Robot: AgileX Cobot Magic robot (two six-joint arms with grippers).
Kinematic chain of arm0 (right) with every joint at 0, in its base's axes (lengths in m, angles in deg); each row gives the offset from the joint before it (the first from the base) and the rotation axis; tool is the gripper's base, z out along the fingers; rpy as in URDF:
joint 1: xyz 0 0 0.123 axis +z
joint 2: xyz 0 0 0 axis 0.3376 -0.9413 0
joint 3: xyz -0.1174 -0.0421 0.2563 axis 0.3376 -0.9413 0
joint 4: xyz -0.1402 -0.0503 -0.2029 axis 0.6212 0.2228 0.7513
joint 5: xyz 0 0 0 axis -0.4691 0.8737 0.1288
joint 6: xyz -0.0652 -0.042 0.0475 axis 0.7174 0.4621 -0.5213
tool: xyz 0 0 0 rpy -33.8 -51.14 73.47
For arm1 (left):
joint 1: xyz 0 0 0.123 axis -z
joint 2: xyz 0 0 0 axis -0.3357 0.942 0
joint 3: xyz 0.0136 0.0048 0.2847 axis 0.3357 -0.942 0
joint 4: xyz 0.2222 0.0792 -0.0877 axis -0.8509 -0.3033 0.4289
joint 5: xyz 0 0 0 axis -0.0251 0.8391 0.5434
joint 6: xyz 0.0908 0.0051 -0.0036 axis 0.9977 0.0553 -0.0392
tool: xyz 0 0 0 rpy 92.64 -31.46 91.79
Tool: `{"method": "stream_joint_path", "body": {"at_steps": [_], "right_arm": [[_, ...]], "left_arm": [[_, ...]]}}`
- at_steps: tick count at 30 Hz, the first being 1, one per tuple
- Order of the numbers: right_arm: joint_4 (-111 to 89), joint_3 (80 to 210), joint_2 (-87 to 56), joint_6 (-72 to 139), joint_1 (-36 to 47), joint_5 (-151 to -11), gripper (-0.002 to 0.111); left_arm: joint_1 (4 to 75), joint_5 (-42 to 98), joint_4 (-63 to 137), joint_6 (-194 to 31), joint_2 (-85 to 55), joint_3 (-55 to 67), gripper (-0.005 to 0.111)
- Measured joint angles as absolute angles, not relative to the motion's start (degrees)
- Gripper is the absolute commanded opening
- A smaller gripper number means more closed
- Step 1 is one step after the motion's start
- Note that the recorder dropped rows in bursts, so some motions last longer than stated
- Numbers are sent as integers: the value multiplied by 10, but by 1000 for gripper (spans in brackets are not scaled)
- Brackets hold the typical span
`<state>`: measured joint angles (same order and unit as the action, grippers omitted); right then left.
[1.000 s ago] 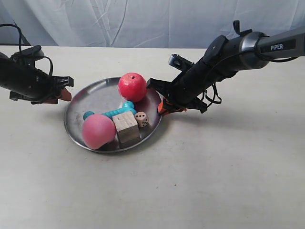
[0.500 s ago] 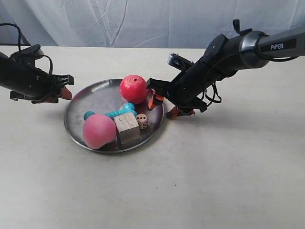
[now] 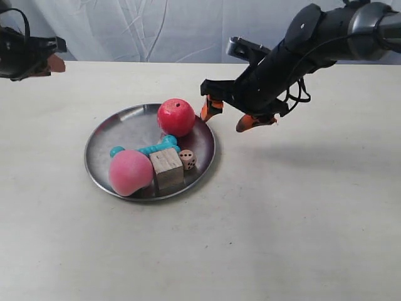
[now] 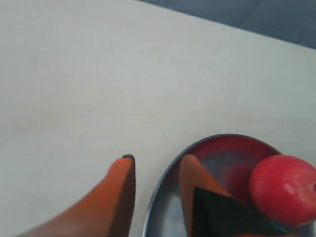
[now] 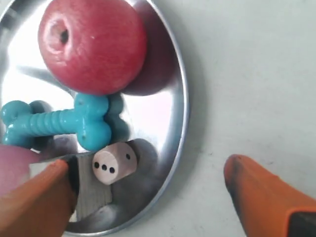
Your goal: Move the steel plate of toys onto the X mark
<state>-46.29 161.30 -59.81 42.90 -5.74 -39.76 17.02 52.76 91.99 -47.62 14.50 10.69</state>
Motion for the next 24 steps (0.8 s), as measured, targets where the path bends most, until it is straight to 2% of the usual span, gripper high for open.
{"method": "stream_joint_path", "body": {"at_steps": [5, 8, 12, 19, 24], "right_arm": [[-422, 1613, -554, 420, -57, -372, 79], [-401, 1613, -532, 418, -57, -329, 74], [-364, 1613, -508, 416, -57, -261, 53], [-339, 1613, -466, 416, -57, -189, -1], [-335, 1586, -406, 408, -57, -193, 0]], "left_arm": [[170, 544, 914, -476, 91, 107, 0], [170, 556, 908, -468, 52, 107, 0], [170, 563, 905, -463, -15, 107, 0], [170, 567, 906, -463, -148, 91, 0], [170, 565, 905, -463, -252, 67, 0]]}}
